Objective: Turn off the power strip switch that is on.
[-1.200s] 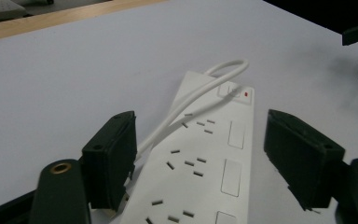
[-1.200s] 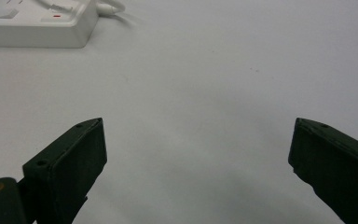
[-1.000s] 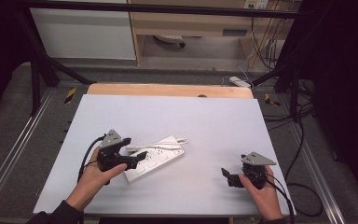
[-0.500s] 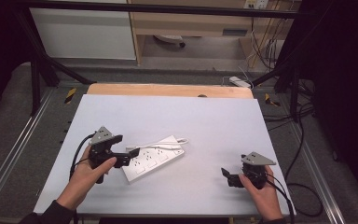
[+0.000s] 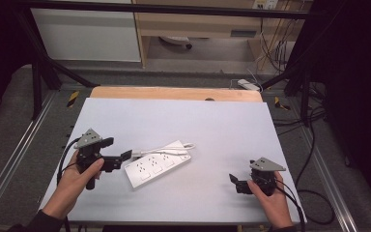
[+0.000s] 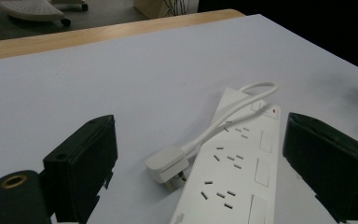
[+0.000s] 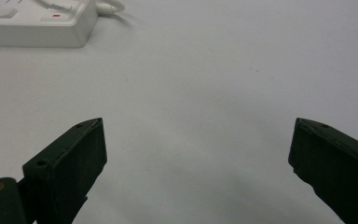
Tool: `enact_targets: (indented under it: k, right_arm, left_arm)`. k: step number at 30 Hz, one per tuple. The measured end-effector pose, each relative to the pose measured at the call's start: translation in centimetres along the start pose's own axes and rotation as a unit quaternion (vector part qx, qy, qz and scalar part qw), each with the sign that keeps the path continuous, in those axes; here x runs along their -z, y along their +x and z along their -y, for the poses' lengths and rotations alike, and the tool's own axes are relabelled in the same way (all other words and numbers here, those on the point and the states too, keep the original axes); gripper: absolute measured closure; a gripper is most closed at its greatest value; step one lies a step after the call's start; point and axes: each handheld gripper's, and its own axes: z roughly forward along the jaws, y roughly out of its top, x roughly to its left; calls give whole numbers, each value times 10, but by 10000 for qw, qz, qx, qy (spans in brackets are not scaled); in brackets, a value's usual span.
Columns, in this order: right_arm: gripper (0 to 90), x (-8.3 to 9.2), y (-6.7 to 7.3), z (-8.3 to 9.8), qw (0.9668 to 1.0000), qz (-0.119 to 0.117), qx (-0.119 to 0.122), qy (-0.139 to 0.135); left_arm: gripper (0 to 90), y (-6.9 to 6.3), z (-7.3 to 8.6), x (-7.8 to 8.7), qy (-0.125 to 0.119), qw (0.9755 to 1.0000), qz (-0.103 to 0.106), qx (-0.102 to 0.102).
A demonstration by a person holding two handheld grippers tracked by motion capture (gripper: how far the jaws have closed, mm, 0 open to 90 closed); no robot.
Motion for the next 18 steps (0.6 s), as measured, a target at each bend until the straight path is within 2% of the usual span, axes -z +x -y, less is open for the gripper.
enact_targets:
  k: [18]
  right_arm:
    - [47, 0, 0, 0, 10000, 1, -4, 9]
  left_arm:
    - [80, 13, 5, 31, -86, 9998, -90, 147]
